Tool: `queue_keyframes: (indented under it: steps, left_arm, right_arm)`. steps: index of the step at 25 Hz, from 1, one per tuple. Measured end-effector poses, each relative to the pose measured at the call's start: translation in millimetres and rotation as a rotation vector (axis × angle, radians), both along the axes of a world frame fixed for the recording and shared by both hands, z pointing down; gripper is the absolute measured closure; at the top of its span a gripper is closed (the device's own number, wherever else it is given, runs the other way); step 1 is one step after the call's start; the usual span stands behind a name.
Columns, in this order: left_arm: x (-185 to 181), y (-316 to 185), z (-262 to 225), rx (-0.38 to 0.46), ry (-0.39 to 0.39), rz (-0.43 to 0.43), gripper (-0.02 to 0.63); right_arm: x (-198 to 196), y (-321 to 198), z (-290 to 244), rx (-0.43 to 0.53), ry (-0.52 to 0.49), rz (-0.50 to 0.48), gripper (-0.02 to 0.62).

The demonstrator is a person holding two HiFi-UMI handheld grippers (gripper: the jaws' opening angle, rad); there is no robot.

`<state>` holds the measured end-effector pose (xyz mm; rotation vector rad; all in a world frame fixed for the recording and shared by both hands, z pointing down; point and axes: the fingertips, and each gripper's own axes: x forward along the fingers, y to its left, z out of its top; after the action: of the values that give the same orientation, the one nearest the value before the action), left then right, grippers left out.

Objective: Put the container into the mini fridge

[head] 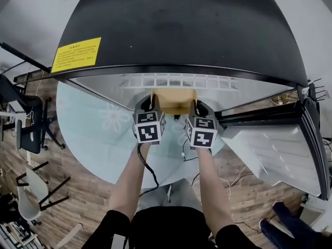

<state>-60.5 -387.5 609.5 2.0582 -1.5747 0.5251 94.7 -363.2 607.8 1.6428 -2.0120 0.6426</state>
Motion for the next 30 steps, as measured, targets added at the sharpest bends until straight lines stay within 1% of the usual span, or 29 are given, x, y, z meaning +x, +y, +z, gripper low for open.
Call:
queue_keyframes:
  steps: [4,9,13,19,24,26,28,30]
  left_arm:
    - [2,-6,3,0.004,-0.009,0.006,0.589]
    - [4,-9,8,0.009,-0.048,0.029,0.583]
    - [6,-15,10,0.022,-0.063,0.045,0.58]
    - [7,-20,13,0.033,-0.085,0.045,0.577]
    - [7,-21,12,0.04,-0.063,0.046,0.557]
    - [5,-20,9,0.049,-0.057,0.04,0.557]
    - [-2,-20,4,0.063,-0.056,0.02,0.557]
    - [-8,-21,0,0.076,-0.038,0.002,0.547]
  right_arm:
    - [1,-5,0,0.029,0.007,0.009,0.573]
    - [2,-10,1,0.094,0.006,0.026,0.574]
    - [3,-17,3,0.099,-0.008,0.031,0.569]
    - [3,-24,4,0.096,-0.012,0.04,0.568]
    - [5,-28,3,0.105,-0.011,0.045,0.547]
    - [5,-29,2,0.108,-0.019,0.048,0.515]
    - [5,-29,-2,0.127,-0.038,0.056,0.514]
    - [4,-30,-8,0.154,-0.053,0.056,0.514]
